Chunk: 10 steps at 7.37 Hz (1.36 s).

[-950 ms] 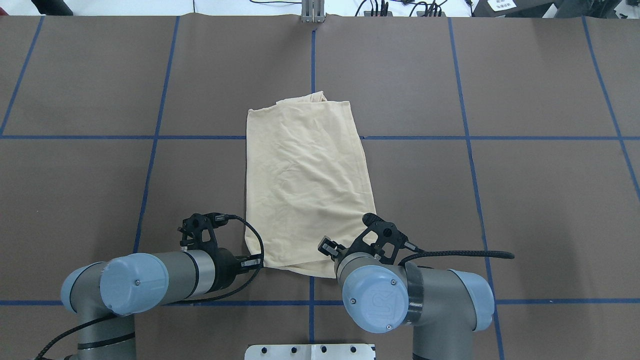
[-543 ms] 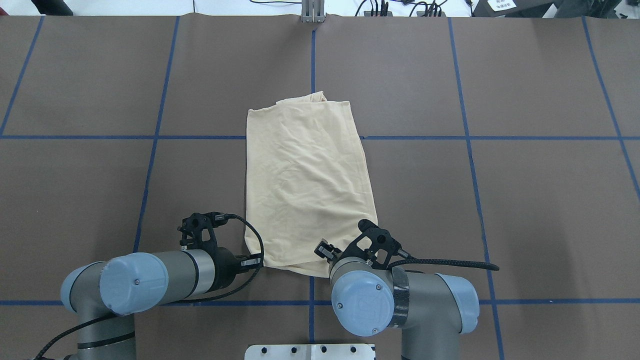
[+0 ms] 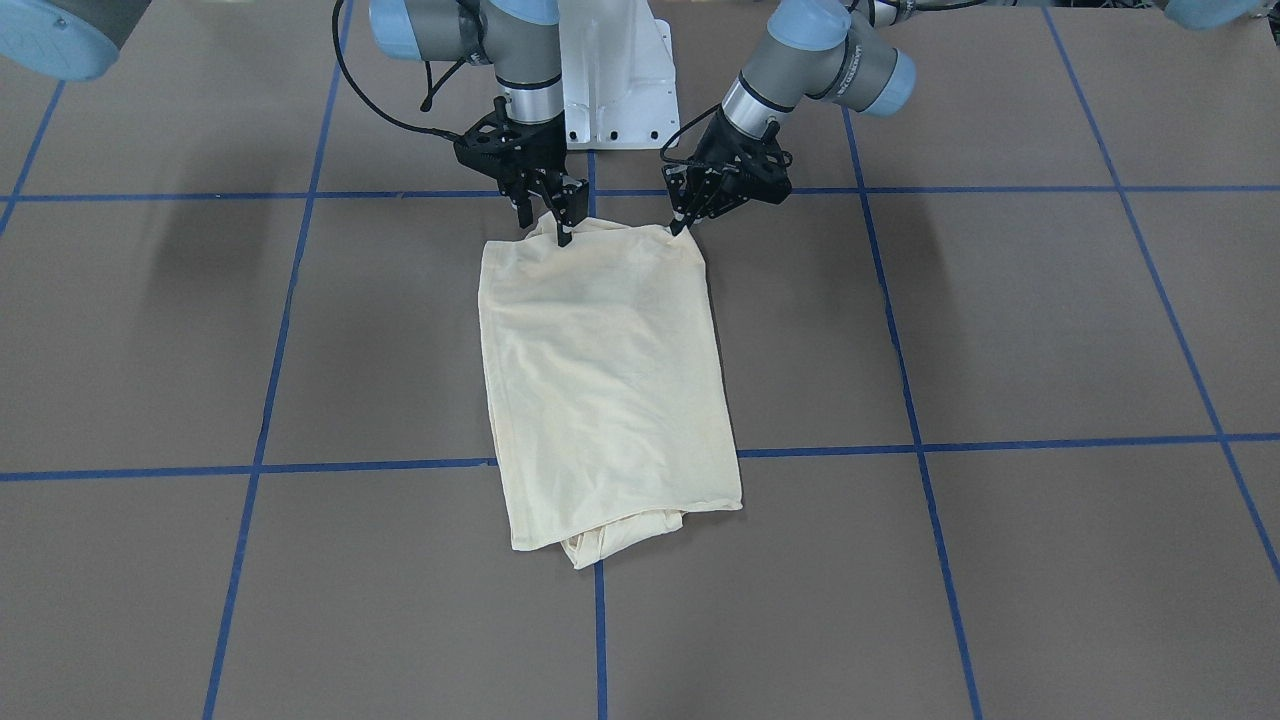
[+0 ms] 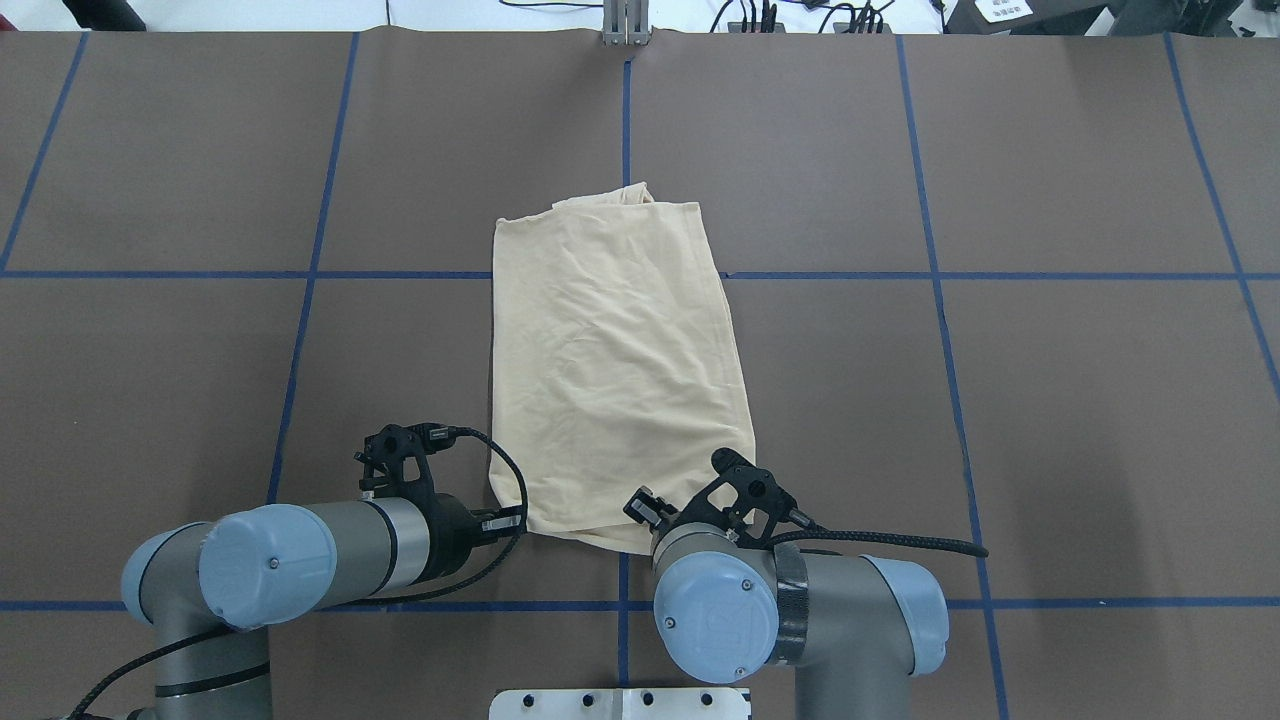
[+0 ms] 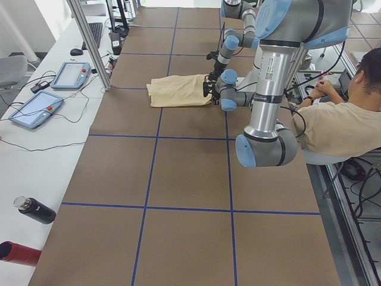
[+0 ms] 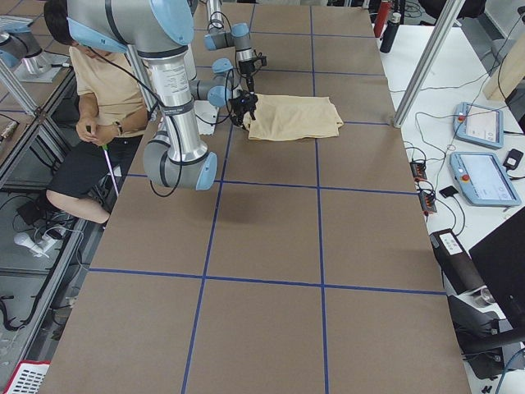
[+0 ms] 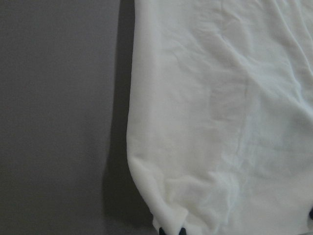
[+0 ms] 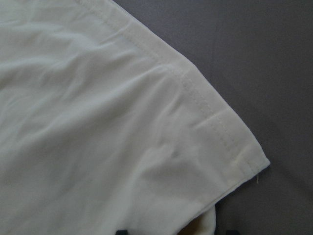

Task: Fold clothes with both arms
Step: 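Grasp the shirt edge nearest the robot with both grippers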

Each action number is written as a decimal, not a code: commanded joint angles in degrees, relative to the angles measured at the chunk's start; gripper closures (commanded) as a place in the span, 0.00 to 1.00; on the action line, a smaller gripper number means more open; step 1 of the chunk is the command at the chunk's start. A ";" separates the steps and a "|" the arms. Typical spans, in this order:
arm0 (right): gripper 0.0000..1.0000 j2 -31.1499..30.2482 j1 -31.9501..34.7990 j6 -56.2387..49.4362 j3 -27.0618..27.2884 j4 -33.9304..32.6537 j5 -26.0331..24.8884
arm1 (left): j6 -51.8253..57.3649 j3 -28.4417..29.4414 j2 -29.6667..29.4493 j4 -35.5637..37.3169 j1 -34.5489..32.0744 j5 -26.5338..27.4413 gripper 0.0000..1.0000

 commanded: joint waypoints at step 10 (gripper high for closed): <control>1.00 -0.45 -0.02 1.17 17.87 -11.71 0.21 | 1.21 -15.17 0.63 12.89 -0.18 -3.34 1.00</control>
